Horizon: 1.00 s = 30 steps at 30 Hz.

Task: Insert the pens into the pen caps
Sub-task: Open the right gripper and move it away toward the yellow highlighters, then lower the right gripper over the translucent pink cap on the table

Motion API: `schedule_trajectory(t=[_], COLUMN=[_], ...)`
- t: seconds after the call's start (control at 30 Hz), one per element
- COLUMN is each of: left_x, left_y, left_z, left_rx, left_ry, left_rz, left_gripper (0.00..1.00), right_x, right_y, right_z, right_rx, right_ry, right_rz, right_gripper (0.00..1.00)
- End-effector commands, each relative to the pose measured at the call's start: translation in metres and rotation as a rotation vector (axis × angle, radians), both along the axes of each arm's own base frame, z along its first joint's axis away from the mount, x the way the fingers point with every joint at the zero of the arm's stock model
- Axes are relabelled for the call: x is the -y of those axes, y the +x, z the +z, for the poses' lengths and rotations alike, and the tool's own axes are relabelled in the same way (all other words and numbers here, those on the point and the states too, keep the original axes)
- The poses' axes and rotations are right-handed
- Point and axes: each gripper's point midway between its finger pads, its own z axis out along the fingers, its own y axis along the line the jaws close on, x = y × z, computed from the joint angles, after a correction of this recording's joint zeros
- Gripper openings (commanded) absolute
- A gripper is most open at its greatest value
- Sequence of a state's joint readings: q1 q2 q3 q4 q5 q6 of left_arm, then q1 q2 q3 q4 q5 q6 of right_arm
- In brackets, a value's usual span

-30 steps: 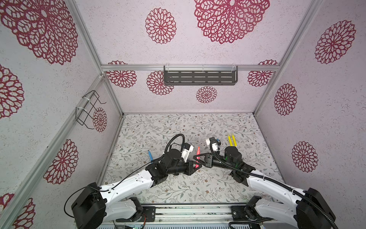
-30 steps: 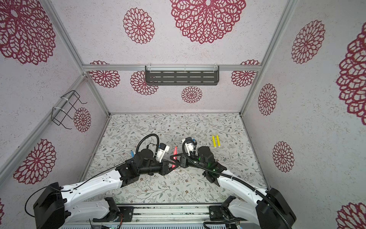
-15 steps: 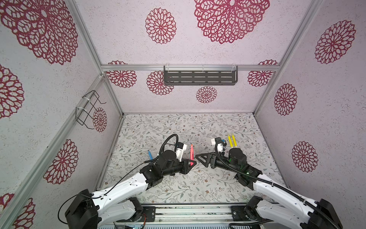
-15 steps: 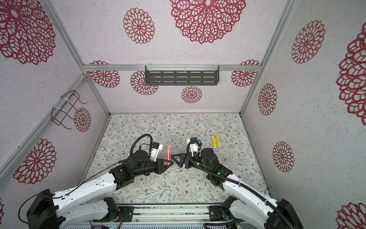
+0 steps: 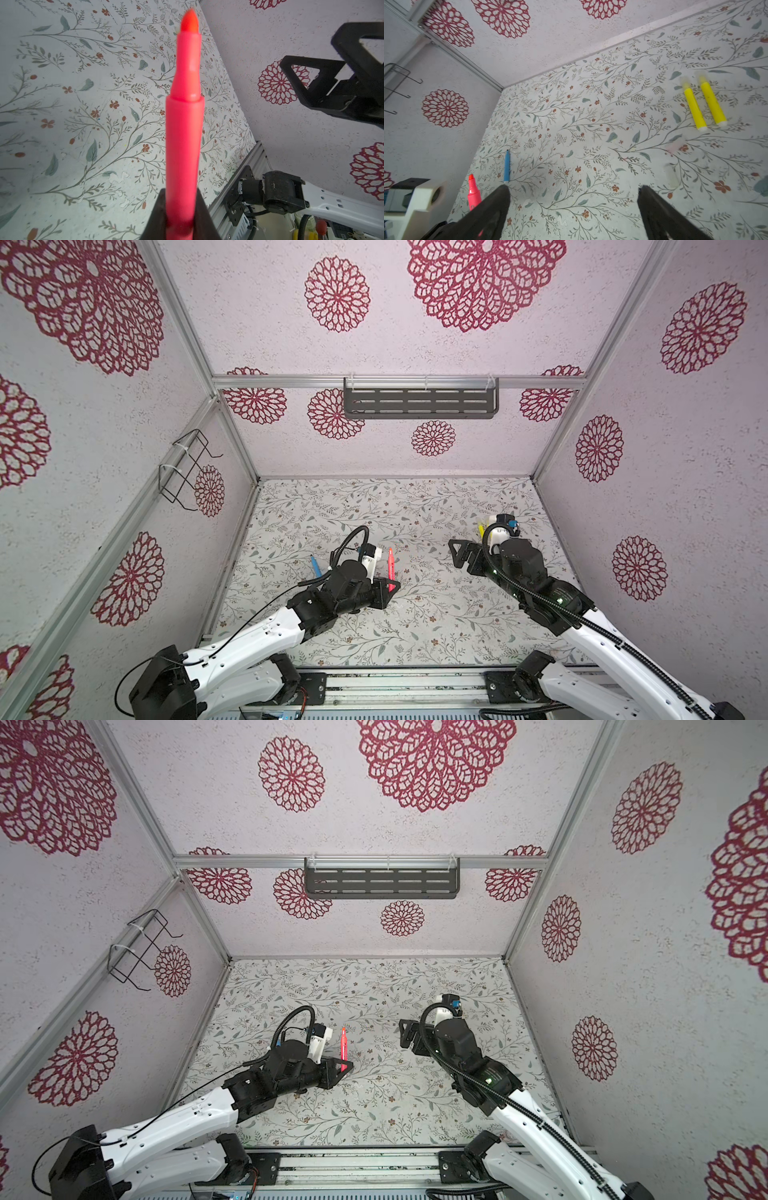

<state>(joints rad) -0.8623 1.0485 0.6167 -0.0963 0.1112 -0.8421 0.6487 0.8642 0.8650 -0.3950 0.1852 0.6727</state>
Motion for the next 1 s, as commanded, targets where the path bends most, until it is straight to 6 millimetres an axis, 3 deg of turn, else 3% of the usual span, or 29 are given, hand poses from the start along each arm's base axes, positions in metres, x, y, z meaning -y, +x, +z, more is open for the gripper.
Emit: schedule_trajectory(t=[0.0,0.1,0.3,0.43,0.6,0.7,0.8,0.97], left_x=[-0.008,-0.011,-0.016,-0.017,-0.018,-0.02,-0.022,-0.028], left_y=[0.001,-0.002,-0.013,-0.024,-0.031,-0.033,-0.036,-0.038], left_z=[0.0,0.0,-0.008,-0.014,-0.018,-0.018,-0.016,-0.016], left_rx=[0.014,0.018,0.008,0.013,0.015,0.019,0.022,0.034], left_ry=[0.007,0.003,0.043,0.055,0.041,0.044,0.055,0.047], left_rz=[0.032,0.037,0.024,0.02,0.03,0.028,0.024,0.045], left_gripper=[0.0,0.0,0.0,0.0,0.0,0.0,0.0,0.0], right_x=[0.014,0.02,0.057,0.088,0.079,0.083,0.094,0.094], right_y=[0.005,0.018,0.048,0.063,0.088,0.103,0.108,0.11], right_z=[-0.015,-0.036,-0.08,-0.085,-0.098,-0.131,-0.155,-0.169], right_rx=[-0.114,-0.206,-0.369,-0.447,-0.554,-0.712,-0.81,-0.812], right_ry=[-0.049,-0.046,-0.137,-0.184,-0.161,-0.105,-0.164,-0.106], right_rz=[-0.034,-0.039,-0.161,-0.39,-0.333,-0.288,-0.343,-0.409], right_gripper=[0.99,0.99,0.99,0.99,0.99,0.97,0.96,0.91])
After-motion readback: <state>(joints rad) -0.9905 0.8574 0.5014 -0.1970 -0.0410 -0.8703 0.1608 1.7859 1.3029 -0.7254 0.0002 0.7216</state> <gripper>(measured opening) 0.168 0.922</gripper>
